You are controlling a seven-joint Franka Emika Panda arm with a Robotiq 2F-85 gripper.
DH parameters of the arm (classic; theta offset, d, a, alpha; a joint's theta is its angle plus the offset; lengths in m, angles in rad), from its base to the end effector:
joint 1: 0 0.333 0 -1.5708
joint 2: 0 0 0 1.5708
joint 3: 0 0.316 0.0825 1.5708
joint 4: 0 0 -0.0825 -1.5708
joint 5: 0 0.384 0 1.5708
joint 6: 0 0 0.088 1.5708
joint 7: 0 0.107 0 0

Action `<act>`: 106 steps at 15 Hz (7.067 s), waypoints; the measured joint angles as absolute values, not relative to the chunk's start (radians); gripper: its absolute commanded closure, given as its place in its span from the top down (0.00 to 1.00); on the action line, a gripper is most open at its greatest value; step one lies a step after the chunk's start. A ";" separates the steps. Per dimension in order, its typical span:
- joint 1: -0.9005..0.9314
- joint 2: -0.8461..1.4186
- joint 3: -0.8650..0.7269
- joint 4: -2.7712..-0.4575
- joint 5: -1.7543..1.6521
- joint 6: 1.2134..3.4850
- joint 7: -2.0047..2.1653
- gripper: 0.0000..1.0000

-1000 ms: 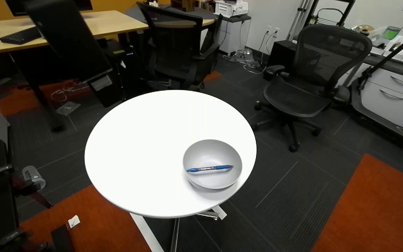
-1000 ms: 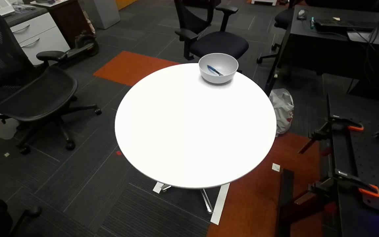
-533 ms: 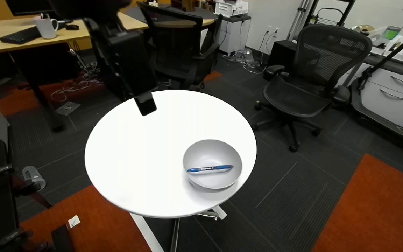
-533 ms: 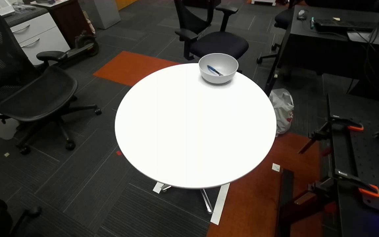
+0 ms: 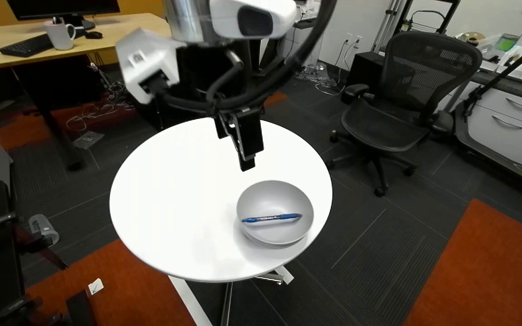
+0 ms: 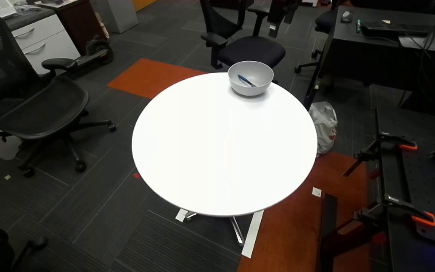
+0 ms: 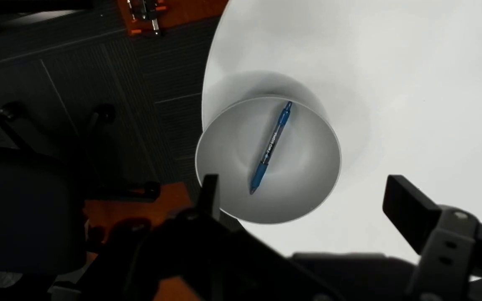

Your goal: Put the pen on the table, put it in the bowl then place it back on the table

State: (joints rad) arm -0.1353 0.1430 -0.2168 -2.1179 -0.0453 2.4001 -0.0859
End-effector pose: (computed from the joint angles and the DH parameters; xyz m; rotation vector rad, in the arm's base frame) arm 0.5425 -0.1974 0.3613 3.0228 -0.3501 0.1904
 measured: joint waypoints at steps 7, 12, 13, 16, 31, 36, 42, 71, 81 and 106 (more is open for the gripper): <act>-0.160 0.326 -0.200 -2.064 0.063 2.516 -0.050 1.00; -0.186 0.434 -0.167 -2.008 0.120 2.529 -0.049 1.00; -0.188 0.454 -0.166 -1.994 0.122 2.532 -0.048 1.00; -0.192 0.509 -0.166 -1.949 0.122 2.534 -0.025 1.00; -0.216 0.722 -0.169 -1.737 0.122 2.535 0.050 1.00; -0.221 0.781 -0.175 -1.672 0.122 2.532 0.067 1.00; -0.237 0.838 -0.176 -1.595 0.122 2.515 0.067 0.66; -0.075 0.567 -0.154 -1.636 -0.039 2.467 0.070 0.03; 0.048 0.629 -0.050 -1.673 -0.059 2.513 0.064 0.03; -0.015 0.737 0.005 -1.673 -0.075 2.521 -0.269 1.00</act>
